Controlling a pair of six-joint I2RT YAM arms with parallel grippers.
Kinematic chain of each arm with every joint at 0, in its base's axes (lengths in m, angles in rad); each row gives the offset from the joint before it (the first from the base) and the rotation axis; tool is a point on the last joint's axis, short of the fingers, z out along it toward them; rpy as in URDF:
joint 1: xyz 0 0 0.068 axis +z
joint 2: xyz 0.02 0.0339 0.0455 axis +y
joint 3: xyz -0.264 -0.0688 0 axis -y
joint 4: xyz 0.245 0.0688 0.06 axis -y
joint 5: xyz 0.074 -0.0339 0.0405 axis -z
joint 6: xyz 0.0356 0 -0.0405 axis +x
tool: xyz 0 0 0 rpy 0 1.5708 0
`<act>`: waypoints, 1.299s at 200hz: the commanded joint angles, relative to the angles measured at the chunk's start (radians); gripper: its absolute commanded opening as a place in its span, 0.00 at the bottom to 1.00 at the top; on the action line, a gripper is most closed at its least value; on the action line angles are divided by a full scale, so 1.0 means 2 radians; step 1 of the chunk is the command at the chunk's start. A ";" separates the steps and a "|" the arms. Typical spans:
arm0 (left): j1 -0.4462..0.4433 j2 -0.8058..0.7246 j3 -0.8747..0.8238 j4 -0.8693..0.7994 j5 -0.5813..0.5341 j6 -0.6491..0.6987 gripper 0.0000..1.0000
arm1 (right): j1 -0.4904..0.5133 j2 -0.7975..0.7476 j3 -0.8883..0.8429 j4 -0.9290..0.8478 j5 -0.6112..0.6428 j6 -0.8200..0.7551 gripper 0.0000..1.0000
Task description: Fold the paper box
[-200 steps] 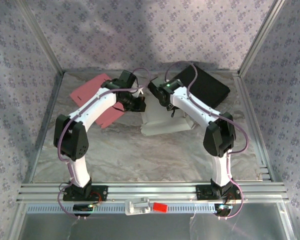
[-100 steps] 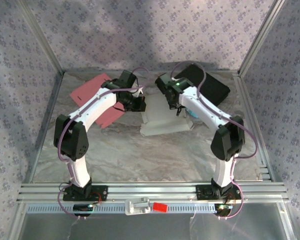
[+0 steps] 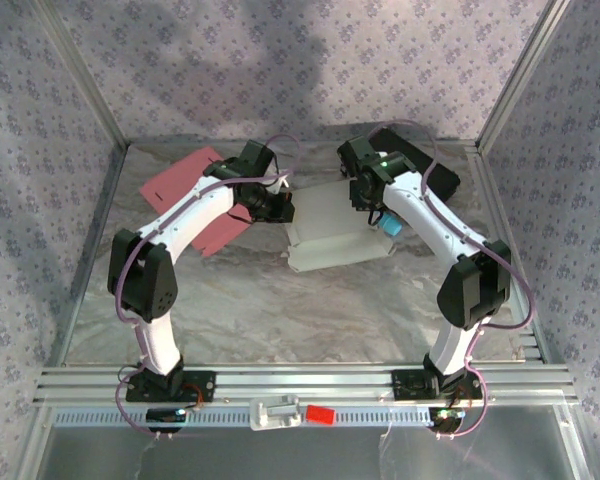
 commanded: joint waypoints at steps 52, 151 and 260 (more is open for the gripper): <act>0.000 0.008 0.014 -0.016 0.004 -0.001 0.00 | 0.009 0.016 -0.010 0.012 0.041 0.005 0.08; -0.012 -0.032 -0.151 0.042 -0.084 -0.045 0.00 | 0.094 -0.009 -0.137 0.022 0.018 0.158 0.00; -0.048 -0.043 -0.261 0.151 -0.143 -0.119 0.07 | 0.110 0.005 -0.200 0.041 -0.010 0.196 0.00</act>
